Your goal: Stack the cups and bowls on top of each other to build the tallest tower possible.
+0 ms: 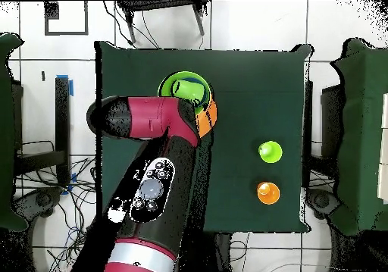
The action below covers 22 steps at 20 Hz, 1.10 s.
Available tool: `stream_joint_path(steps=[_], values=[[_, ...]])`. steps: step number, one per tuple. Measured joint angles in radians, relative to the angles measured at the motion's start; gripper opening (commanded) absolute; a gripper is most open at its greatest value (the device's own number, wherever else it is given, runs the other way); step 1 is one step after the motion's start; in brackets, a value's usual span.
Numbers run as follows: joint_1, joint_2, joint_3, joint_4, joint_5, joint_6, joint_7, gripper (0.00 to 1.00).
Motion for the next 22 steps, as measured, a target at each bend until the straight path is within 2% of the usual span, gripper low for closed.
stream_joint_path(steps=[10, 22], values=[[0.0, -0.013, -0.002, -0.003, 0.0, 0.003, 0.0, 1.0], [0.0, -0.039, -0.003, -0.018, 0.0, 0.069, 0.0, 1.0]])
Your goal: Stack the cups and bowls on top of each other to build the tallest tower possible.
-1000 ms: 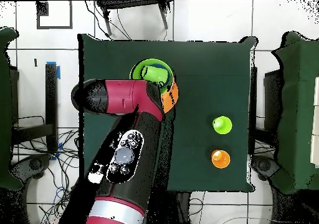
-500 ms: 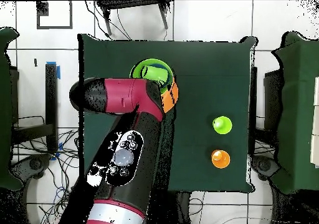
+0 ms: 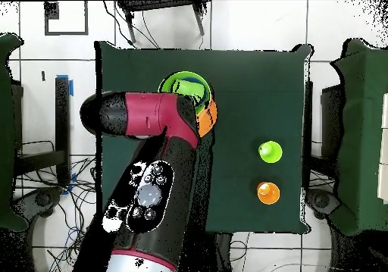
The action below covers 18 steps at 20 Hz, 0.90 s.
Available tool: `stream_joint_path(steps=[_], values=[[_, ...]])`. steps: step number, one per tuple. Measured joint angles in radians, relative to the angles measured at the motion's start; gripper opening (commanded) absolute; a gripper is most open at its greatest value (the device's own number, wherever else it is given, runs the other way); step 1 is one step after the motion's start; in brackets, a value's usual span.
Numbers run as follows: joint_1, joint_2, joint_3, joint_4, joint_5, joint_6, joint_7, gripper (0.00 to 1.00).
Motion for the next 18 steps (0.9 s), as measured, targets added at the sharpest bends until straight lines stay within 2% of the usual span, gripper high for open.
stream_joint_path(steps=[11, 18], values=[[0.004, -0.049, -0.016, -0.034, 0.0, 0.105, 0.0, 1.0], [0.009, -0.081, -0.016, -0.034, 0.0, 0.12, 0.0, 1.0]])
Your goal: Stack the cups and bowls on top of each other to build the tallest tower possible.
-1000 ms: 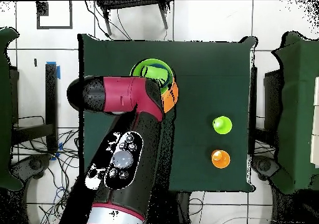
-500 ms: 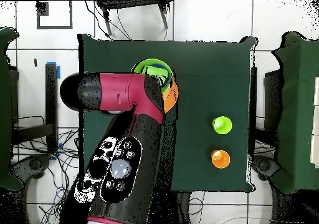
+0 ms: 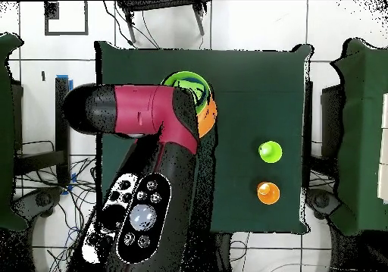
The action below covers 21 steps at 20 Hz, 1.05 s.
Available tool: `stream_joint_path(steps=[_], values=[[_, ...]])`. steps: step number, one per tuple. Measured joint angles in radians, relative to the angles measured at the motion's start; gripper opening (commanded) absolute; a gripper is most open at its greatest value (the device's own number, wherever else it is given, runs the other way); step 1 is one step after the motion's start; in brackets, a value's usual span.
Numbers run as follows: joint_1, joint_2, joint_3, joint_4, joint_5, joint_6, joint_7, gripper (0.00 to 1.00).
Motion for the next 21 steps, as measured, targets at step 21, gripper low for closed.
stream_joint_path(steps=[21], values=[[0.038, -0.082, 0.003, 0.219, 0.049, -0.105, 0.071, 1.0]])
